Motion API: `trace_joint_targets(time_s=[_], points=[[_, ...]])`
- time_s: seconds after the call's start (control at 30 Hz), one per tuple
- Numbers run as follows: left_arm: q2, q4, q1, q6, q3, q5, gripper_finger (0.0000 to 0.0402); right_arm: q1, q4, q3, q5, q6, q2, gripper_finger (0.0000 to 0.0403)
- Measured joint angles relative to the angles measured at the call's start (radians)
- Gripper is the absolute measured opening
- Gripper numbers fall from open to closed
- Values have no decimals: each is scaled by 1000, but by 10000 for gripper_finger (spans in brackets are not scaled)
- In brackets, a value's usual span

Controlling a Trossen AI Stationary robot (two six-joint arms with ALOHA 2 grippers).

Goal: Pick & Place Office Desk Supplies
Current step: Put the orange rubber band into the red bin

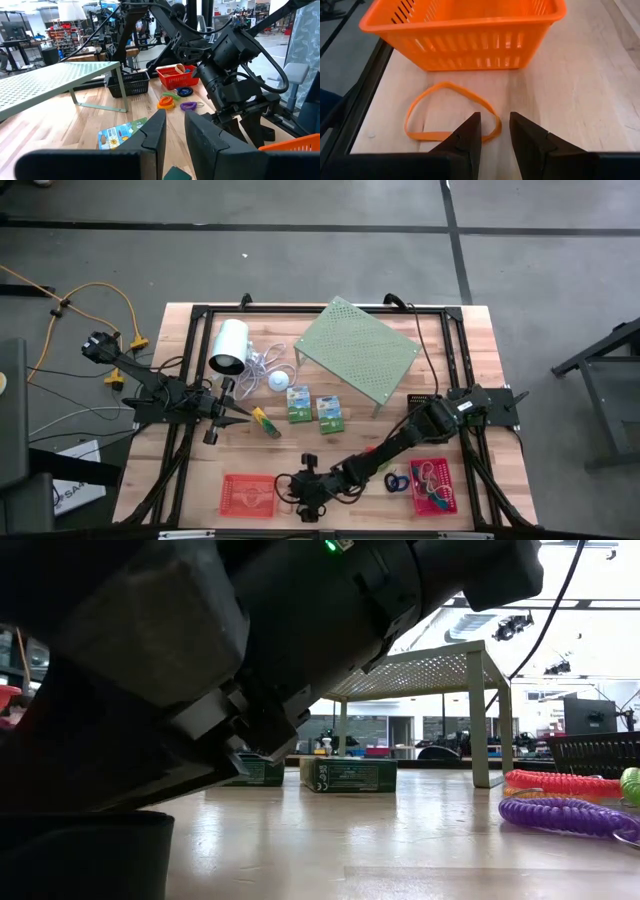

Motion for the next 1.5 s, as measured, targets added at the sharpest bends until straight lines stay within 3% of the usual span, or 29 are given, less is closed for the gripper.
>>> trace_joint_targets(time_s=[0.33,0.63,1.1,1.5], points=[[0,0,0,0,0,0,65,0,-6,0,6,-1,0,85],[0,0,0,0,0,0,65,0,-10,0,12,-9,0,10],[0,0,0,0,0,0,65,0,-9,0,33,-26,0,2],[0,0,0,0,0,0,65,4,-157,-1,285,-181,-140,2]])
